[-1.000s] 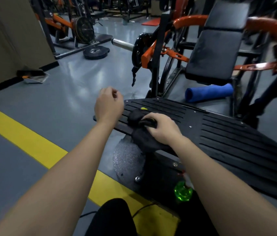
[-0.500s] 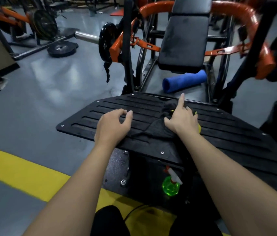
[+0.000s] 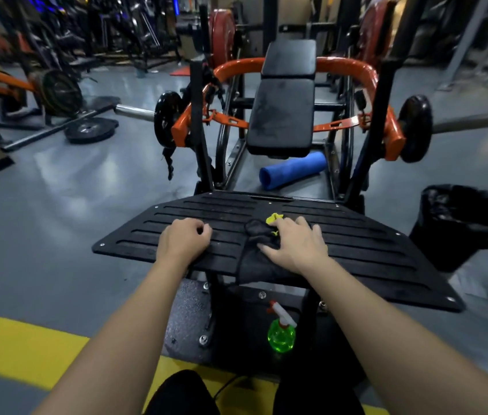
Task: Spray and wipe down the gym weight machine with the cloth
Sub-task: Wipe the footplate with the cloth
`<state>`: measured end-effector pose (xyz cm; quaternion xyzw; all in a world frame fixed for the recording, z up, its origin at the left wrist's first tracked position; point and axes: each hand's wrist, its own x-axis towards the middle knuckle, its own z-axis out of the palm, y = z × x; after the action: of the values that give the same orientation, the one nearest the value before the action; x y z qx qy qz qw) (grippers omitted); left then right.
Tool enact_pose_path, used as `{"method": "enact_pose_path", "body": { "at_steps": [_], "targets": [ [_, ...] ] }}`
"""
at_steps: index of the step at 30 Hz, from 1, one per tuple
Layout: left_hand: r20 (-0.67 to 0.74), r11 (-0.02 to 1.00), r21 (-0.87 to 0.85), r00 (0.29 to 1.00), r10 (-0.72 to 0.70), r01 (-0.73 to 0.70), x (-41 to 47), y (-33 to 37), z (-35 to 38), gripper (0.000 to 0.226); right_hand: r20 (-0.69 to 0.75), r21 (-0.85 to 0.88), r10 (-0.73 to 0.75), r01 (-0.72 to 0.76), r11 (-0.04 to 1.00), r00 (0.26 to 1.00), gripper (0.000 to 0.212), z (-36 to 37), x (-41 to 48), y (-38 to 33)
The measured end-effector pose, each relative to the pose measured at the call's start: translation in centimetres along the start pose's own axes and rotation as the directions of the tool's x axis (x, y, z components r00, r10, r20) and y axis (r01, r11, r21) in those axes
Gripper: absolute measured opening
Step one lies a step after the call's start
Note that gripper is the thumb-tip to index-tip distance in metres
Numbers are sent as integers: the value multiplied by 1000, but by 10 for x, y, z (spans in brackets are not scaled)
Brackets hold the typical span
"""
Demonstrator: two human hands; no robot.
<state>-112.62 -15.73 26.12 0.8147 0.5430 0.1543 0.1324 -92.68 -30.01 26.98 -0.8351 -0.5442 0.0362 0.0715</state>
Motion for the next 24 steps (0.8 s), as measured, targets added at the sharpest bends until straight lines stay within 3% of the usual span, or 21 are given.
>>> {"method": "enact_pose_path", "body": {
  "at_steps": [6,9,11,16,18,21,24],
  "targets": [
    [-11,995,96,999,36,-35,-3,1,-2,40,34,-94,93,-89,992,995,87,-17,-33,-11],
    [45,986,160,998,39,-46,-5,20,-2,38,64,-175,137,-124,977,989,82,-19,-41,-22],
    [109,977,186,990,86,-106,-6,48,-2,40,59,-130,179,-171,977,982,77,-18,-42,-25],
    [244,961,-4,932,268,-275,-22,105,21,30,125,26,210,-214,976,970,70,-12,-42,-18],
    [292,968,-137,926,241,-209,-21,102,33,31,148,82,209,-222,972,967,71,-15,-46,-14],
    [309,922,-387,939,149,-19,-14,89,35,59,49,136,206,-211,968,977,55,-16,-48,-6],
    [328,901,-433,933,151,7,-13,85,41,57,9,167,273,-271,948,962,59,-18,-37,1]
  ]
}}
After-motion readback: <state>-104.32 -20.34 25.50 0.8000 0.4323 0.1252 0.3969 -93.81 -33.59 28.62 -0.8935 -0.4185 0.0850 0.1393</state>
